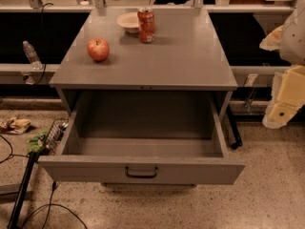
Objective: Close top drawer
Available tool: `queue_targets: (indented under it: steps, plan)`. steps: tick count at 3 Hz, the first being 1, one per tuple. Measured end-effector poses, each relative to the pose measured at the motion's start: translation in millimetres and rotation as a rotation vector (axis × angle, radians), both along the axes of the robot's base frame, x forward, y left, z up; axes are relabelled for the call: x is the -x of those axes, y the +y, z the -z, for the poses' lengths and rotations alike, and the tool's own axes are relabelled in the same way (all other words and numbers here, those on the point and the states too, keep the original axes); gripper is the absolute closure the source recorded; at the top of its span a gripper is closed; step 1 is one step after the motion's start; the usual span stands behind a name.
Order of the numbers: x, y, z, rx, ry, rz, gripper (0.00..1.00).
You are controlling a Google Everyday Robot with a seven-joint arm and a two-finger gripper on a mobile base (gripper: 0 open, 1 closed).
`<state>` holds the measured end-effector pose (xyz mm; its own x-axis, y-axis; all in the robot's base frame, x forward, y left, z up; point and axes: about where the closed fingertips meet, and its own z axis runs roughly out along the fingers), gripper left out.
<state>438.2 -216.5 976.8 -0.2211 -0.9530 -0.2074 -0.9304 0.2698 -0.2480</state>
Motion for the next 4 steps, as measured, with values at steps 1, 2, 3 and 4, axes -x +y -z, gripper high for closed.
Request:
queue_targets:
  steps: [1,2,3,4]
  plan:
    - [0.0,0.0,0.0,0.0,0.0,0.0,0.0]
    - [-0.2,0.7,-2.6,0.0,-0.011,0.0,0.18]
    - [3.5,2.5,9.7,-0.03,-0.022,0.016,0.4]
    - [29.1,16.1,41.8,-0.131,-0.051,0.074,0.63]
